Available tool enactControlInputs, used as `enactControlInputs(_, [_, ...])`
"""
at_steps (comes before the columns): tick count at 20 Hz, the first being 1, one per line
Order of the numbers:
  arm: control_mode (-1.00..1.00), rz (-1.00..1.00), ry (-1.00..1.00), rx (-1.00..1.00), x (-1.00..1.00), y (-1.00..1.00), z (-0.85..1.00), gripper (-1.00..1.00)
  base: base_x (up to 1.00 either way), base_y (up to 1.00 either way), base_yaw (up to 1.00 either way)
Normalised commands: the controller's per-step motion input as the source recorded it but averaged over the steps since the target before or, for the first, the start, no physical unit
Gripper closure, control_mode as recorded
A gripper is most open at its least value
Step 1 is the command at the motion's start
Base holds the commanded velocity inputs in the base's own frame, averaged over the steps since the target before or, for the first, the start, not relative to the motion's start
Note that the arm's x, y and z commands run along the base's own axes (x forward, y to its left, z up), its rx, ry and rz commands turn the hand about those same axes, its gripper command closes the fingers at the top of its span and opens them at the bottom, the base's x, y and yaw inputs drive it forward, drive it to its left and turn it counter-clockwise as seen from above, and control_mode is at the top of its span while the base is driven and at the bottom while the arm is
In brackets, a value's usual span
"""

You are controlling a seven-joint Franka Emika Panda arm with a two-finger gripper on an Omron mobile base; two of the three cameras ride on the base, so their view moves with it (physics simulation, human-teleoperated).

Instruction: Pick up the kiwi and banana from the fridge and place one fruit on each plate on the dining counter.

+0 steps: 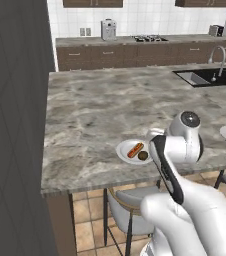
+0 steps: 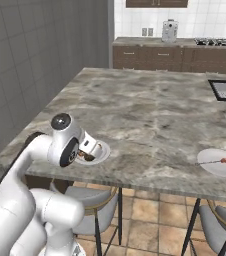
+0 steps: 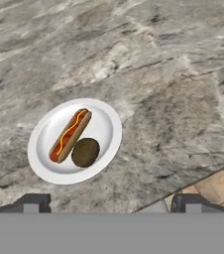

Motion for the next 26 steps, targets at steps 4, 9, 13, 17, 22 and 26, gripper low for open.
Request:
enactControlInputs(4, [-1.00,0.21,0.00,-0.15,-1.00,0.15,0.64,-1.00,0.00,0.00,0.00])
enactControlInputs(9, [-1.00,0.22,0.00,-0.13,-0.97,0.17,0.61,-1.00,0.00,0.00,0.00])
enactControlInputs(13, [-1.00,0.08,0.00,-0.08,-0.84,0.24,0.21,-1.00,0.00,0.00,0.00])
enactControlInputs(17, [-1.00,0.00,-0.04,-0.06,-0.82,0.16,-0.11,-1.00,0.00,0.00,0.00])
enactControlInputs(22, [-1.00,0.00,-0.09,-0.01,-0.79,0.00,-0.19,-1.00,0.00,0.00,0.00])
enactControlInputs(26, [1.00,0.00,0.00,0.00,-0.11,0.02,-0.04,-1.00,-0.36,-0.05,-0.04])
